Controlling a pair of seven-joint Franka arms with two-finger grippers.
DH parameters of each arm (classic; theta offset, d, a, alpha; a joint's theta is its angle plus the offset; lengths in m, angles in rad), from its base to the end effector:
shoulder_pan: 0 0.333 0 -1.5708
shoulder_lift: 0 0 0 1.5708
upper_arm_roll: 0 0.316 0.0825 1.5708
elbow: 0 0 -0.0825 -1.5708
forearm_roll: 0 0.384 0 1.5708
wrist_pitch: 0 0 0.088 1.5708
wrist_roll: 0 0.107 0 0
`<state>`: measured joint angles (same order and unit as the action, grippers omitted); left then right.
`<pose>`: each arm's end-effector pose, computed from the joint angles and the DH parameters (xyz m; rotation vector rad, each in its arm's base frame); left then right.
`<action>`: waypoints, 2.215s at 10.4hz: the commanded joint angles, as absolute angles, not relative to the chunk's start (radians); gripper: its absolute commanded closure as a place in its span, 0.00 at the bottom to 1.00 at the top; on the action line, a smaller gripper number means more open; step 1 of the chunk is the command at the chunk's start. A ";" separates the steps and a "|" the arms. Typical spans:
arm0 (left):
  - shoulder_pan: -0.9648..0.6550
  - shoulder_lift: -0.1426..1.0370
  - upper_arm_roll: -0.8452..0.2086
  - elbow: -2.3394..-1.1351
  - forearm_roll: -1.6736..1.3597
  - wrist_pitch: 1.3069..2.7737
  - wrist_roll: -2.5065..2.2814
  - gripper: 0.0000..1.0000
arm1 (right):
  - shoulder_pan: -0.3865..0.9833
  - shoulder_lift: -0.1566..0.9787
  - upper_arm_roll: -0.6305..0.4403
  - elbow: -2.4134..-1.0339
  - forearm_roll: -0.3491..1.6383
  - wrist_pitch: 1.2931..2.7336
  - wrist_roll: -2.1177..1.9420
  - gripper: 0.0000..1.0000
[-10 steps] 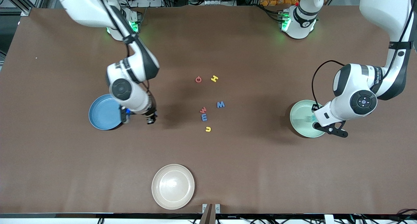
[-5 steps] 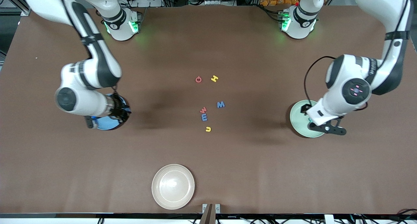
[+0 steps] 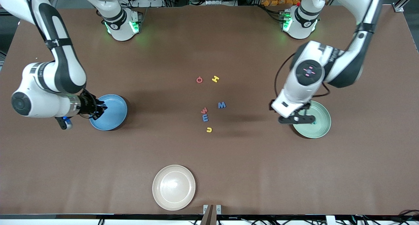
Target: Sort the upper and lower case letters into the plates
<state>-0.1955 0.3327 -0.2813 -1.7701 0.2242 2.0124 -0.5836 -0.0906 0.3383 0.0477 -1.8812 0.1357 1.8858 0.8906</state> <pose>0.5735 -0.2667 0.3741 -3.0114 -0.0216 0.0139 0.5869 -0.0163 0.3085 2.7039 -1.4726 -0.5602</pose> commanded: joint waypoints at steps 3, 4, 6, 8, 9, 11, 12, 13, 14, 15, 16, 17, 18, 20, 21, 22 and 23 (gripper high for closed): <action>-0.299 0.434 -0.268 -1.680 0.146 2.048 -0.736 0.00 | -0.133 0.340 0.031 -1.919 0.118 1.948 0.807 1.00; -0.320 0.452 -0.268 -1.671 0.146 2.068 -0.768 0.00 | -0.133 0.354 0.031 -1.922 0.111 1.983 0.805 1.00; -0.345 0.489 -0.267 -1.671 0.146 2.143 -0.845 0.00 | -0.137 0.377 0.031 -1.928 0.091 2.047 0.804 1.00; -0.382 0.520 -0.267 -1.671 0.149 2.189 -0.873 0.00 | -0.137 0.396 0.032 -1.928 0.091 2.074 0.805 0.94; -0.391 0.529 -0.267 -1.671 0.147 2.200 -0.874 0.00 | -0.135 0.394 0.035 -1.928 0.092 2.068 0.807 0.74; -0.411 0.552 -0.267 -1.669 0.147 2.220 -0.896 0.00 | -0.135 0.397 0.035 -1.928 0.100 2.075 0.822 0.01; -0.423 0.563 -0.265 -1.669 0.147 2.233 -0.896 0.00 | -0.133 0.396 0.035 -1.925 0.101 2.068 0.824 0.00; -0.425 0.574 -0.265 -1.669 0.147 2.250 -0.896 0.00 | -0.129 0.396 0.038 -1.919 0.103 2.068 0.848 0.00; -0.434 0.584 -0.265 -1.669 0.149 2.270 -0.896 0.00 | -0.111 0.396 0.041 -1.905 0.103 2.063 0.904 0.00; -0.440 0.595 -0.265 -1.669 0.149 2.281 -0.899 0.00 | -0.085 0.397 0.041 -1.892 0.103 2.063 0.954 0.00; -0.442 0.600 -0.264 -1.669 0.149 2.286 -0.908 0.00 | -0.056 0.397 0.041 -1.872 0.103 2.065 0.980 0.00; -0.455 0.606 -0.259 -1.667 0.149 2.286 -0.911 0.00 | -0.048 0.397 0.041 -1.850 0.103 2.065 1.005 0.00; -0.466 0.607 -0.249 -1.669 0.149 2.293 -0.913 0.00 | -0.026 0.403 0.043 -1.832 0.104 2.069 1.021 0.00; -0.471 0.621 -0.247 -1.669 0.150 2.318 -0.913 0.00 | 0.041 0.464 0.041 -1.737 0.101 2.071 1.177 0.00; -0.479 0.635 -0.245 -1.669 0.150 2.330 -0.914 0.00 | 0.085 0.509 0.041 -1.683 0.103 2.078 1.201 0.00; -0.485 0.646 -0.245 -1.669 0.152 2.342 -0.929 0.00 | 0.122 0.555 0.041 -1.611 0.095 2.077 1.192 0.00; -0.497 0.653 -0.245 -1.669 0.153 2.362 -0.945 0.00 | 0.162 0.596 0.041 -1.561 0.091 2.077 1.186 0.00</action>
